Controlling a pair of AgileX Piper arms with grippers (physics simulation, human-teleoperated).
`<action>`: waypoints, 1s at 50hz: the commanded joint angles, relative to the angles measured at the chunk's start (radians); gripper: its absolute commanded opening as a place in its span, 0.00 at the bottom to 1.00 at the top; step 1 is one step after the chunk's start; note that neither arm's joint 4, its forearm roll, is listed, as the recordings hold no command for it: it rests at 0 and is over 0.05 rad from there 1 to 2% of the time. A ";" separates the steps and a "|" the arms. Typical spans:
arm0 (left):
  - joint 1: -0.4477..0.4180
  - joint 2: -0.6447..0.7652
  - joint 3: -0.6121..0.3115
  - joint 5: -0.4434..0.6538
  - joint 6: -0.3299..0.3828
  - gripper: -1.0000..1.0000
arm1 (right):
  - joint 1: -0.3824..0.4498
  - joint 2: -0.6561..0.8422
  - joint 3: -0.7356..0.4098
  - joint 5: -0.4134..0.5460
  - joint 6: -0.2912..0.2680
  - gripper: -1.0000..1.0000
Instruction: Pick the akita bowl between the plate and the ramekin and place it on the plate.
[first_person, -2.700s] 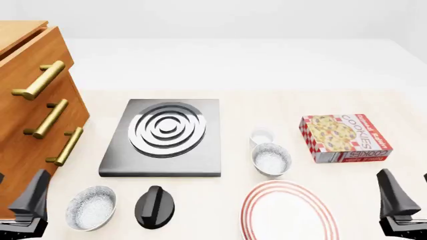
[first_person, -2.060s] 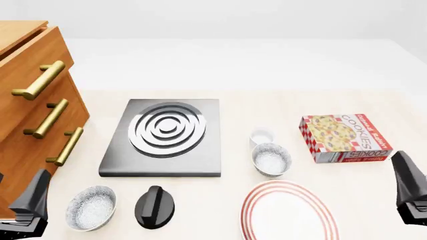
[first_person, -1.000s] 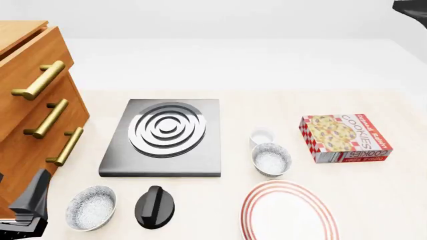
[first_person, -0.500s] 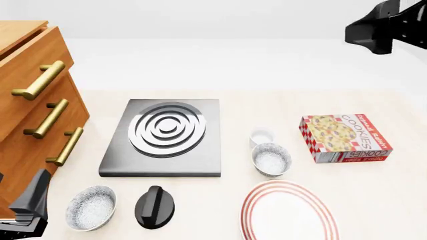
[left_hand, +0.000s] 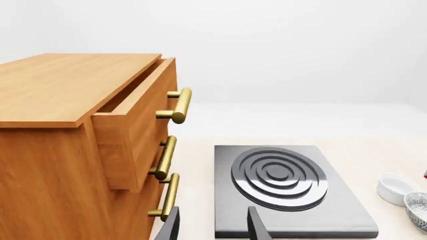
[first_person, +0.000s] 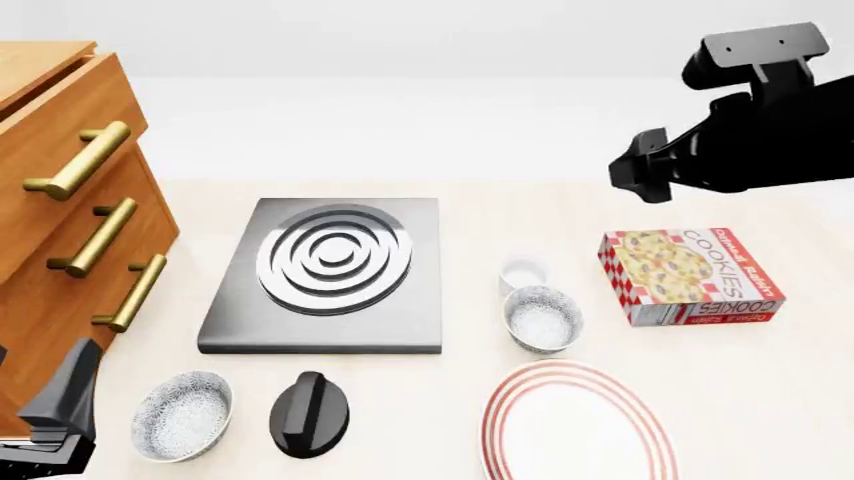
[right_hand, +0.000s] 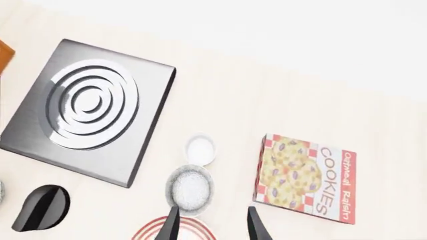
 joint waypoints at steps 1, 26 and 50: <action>0.000 0.000 0.000 0.000 0.000 1.00 | -0.006 0.061 0.103 -0.097 -0.002 1.00; 0.000 0.000 0.000 0.000 0.000 1.00 | 0.017 0.151 0.229 -0.257 0.144 1.00; 0.000 0.000 0.000 0.000 0.000 1.00 | 0.000 0.233 0.285 -0.362 0.236 1.00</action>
